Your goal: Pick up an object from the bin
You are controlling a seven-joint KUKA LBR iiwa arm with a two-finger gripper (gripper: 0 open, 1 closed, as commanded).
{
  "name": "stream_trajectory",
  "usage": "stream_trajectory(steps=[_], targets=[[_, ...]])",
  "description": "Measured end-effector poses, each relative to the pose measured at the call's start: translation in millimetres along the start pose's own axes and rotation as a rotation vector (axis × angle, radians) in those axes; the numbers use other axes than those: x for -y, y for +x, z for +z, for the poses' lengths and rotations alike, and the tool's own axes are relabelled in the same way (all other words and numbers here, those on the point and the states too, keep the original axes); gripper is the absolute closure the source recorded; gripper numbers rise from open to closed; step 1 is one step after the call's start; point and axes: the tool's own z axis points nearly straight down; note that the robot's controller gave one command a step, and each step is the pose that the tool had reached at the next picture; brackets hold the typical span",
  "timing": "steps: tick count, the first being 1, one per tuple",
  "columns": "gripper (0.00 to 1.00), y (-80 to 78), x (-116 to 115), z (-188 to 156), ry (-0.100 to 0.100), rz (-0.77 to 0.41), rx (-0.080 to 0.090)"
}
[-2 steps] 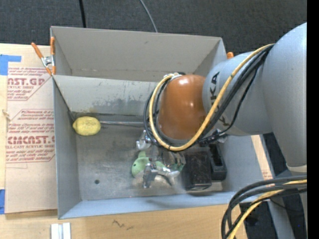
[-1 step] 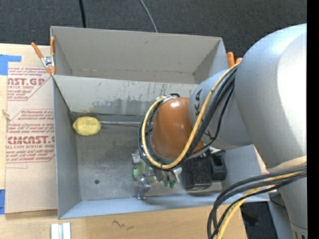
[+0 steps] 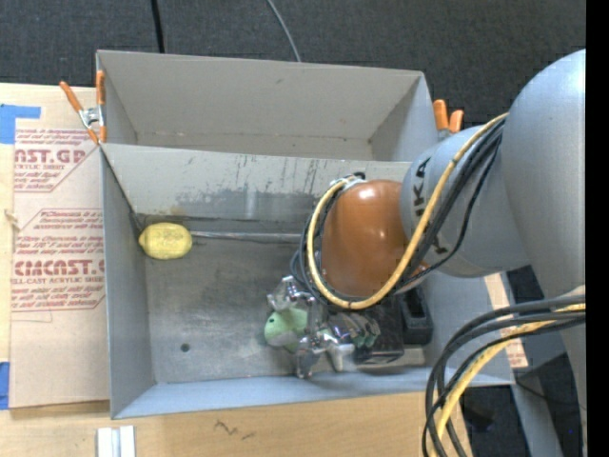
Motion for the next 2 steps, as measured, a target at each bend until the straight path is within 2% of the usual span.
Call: stream_trajectory(steps=[1,2], targets=[[0.0,0.7,11,0,0.0,-0.066,-0.001],[1.0,-17.8,-2,0,0.006,-0.145,-0.009]])
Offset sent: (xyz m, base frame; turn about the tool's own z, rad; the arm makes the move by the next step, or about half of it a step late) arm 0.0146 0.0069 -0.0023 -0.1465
